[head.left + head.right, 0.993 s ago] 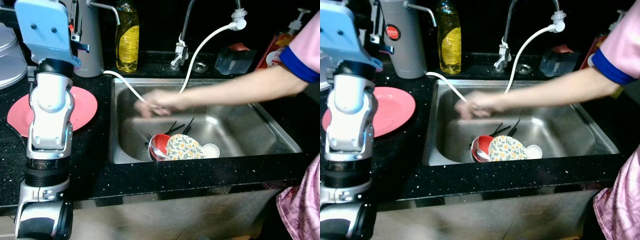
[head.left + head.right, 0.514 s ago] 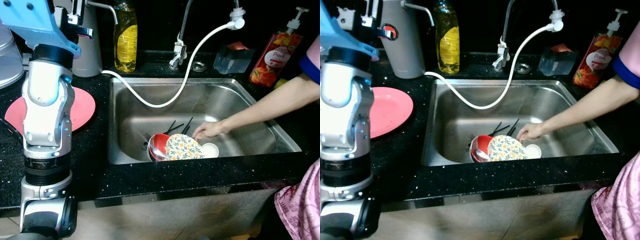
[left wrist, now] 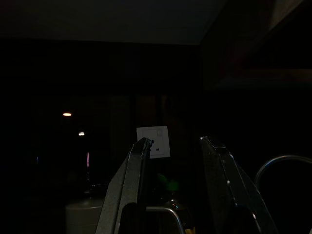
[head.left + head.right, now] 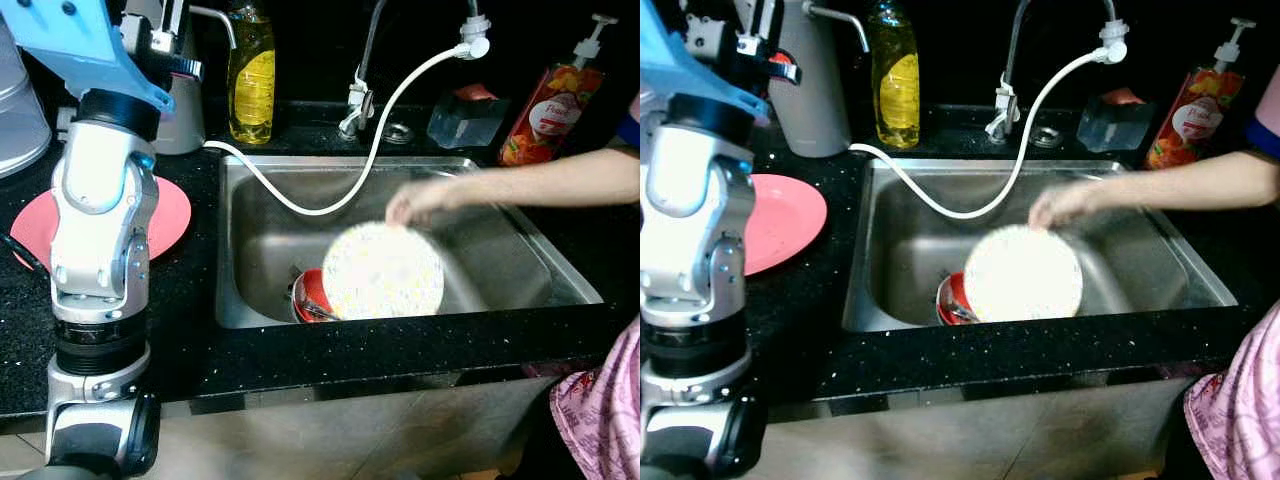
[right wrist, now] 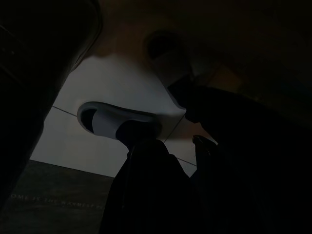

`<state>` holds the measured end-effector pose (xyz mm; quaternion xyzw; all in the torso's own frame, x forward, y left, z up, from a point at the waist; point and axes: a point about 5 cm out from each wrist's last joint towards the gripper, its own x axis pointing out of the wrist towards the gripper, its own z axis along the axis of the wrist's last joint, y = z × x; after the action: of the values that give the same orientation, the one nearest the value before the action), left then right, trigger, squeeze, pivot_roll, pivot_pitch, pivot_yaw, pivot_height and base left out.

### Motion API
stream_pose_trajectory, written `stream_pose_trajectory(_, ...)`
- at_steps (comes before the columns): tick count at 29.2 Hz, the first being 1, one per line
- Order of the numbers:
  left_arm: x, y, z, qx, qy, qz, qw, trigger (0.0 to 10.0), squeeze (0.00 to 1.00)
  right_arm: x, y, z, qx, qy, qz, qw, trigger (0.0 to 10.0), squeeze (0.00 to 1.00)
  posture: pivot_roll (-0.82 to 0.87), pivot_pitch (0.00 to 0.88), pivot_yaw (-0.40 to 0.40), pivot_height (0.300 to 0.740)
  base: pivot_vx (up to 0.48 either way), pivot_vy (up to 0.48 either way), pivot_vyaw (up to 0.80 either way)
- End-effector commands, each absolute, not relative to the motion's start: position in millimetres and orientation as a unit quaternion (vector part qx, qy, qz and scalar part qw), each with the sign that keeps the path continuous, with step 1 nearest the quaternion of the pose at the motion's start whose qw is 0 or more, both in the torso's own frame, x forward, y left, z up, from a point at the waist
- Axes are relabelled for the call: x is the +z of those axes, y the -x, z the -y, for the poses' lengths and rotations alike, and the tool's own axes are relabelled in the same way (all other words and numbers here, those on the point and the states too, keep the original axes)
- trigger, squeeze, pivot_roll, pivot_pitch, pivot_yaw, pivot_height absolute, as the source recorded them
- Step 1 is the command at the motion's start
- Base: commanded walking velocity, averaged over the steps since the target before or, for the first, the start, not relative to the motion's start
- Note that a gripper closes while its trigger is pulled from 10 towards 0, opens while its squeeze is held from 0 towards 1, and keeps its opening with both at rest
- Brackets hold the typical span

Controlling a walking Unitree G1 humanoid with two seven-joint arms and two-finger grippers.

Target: Kitchen organization

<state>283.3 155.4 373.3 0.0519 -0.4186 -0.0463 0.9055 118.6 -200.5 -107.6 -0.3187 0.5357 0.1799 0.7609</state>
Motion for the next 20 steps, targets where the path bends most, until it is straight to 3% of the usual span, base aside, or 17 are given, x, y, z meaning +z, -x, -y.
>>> stream_pose_trajectory(1,372.9,-282.5,-150.6,-0.059,-0.045,0.415,0.907,10.0,0.00,-107.4,-118.8,202.5,0.178,0.319,-0.539,0.759,10.0,0.00,0.22,0.000,-0.066,0.740,0.000,0.000,0.00)
stream_pose_trajectory(20,363.8,-288.4,-151.3,-0.054,-0.058,0.384,0.920,10.0,0.00,-107.8,-118.6,200.3,0.179,0.316,-0.539,0.760,10.0,0.00,0.22,0.000,-0.057,0.740,0.000,0.000,0.00)
